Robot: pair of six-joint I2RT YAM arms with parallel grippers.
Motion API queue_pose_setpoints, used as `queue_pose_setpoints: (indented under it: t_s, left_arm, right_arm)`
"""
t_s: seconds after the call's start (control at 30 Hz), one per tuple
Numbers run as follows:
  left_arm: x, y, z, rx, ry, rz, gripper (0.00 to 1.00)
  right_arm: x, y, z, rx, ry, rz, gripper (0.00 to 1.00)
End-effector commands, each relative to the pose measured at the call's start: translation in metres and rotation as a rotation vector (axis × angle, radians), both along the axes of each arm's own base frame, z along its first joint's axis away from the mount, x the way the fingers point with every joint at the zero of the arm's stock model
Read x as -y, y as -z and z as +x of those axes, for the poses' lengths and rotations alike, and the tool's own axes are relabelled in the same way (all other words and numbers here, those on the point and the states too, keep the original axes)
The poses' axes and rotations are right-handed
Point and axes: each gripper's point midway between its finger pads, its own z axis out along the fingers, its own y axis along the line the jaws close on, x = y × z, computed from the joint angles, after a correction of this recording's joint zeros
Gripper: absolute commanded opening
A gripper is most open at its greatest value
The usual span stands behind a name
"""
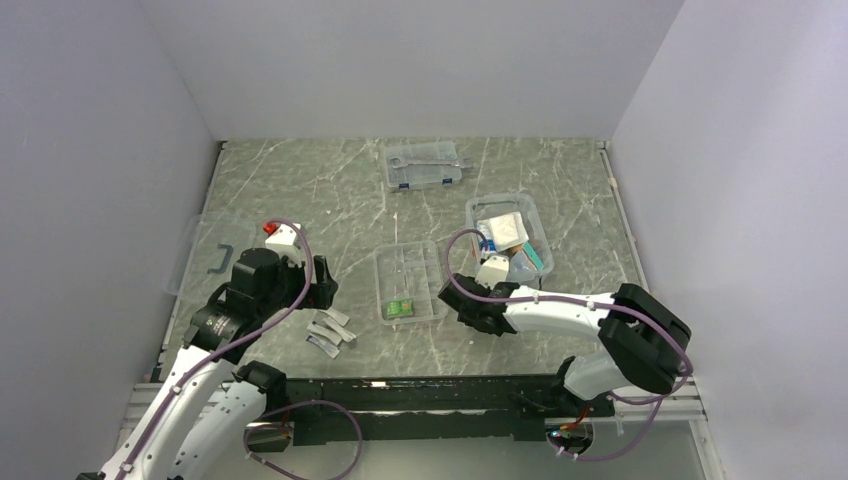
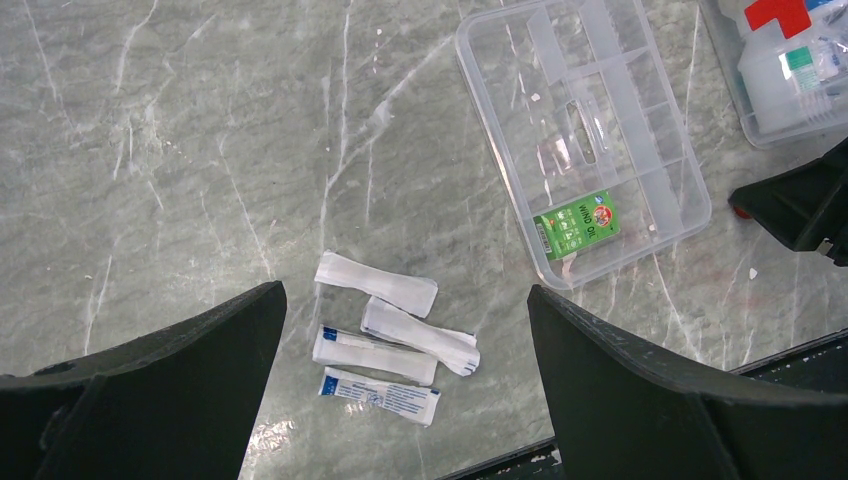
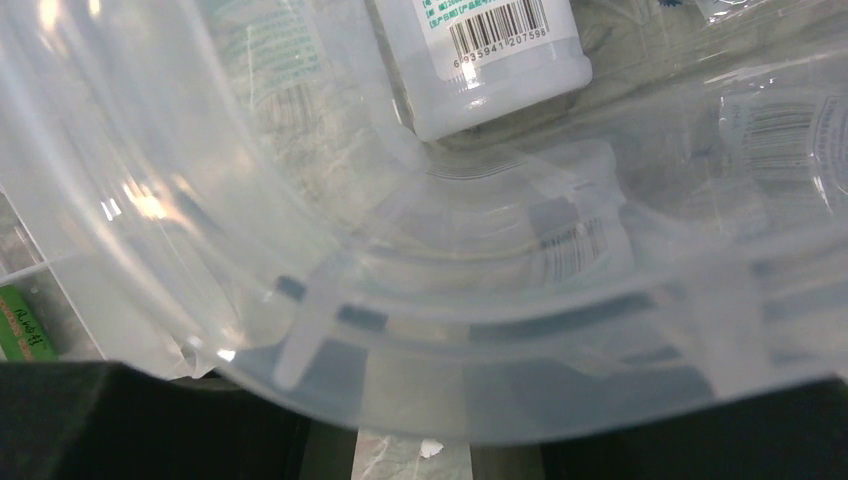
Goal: Organize the medicine kit
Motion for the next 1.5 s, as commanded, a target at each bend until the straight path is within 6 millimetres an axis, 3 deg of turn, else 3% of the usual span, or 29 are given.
queue_pose_setpoints:
  t_s: [0.0, 0.17, 0.27, 0.5, 0.7, 0.9, 1.13, 1.47]
  left_arm:
    - [0.001, -0.018, 0.003, 0.050, -0.002, -0.017, 0.99]
    - [0.001, -0.018, 0.003, 0.047, -0.003, -0.017, 0.99]
    - [0.001, -0.018, 0.003, 0.049, -0.003, -0.016, 0.99]
    - [0.001, -0.019, 0.003, 0.053, -0.001, -0.017, 0.99]
    - [0.001, -0.019, 0.003, 0.053, -0.002, -0.018, 0.99]
    - [0.001, -0.020, 0.003, 0.059, -0.001, -0.019, 0.98]
    - [0.001, -0.020, 0.003, 0.060, 0.000, -0.017, 0.99]
    - [0.001, -0.022, 0.002, 0.068, 0.001, -0.020, 0.99]
  right_arm:
    - [0.000, 0.011, -0.012, -0.054, -0.005, 0.004, 0.35]
    - [-0.003, 0.009, -0.013, -0.054, -0.016, 0.010, 0.18]
    - [-0.003, 0.003, -0.011, -0.039, -0.015, 0.008, 0.14]
    - [-0.011, -0.039, 0.001, 0.041, -0.043, 0.029, 0.12]
    - [-0.035, -0.074, 0.010, 0.102, -0.102, 0.090, 0.10]
    - [-0.062, -0.092, 0.018, 0.129, -0.168, 0.116, 0.10]
    - [-0.101, -0.097, 0.027, 0.137, -0.241, 0.142, 0.10]
    - [-0.137, -0.070, 0.027, 0.081, -0.309, 0.131, 0.10]
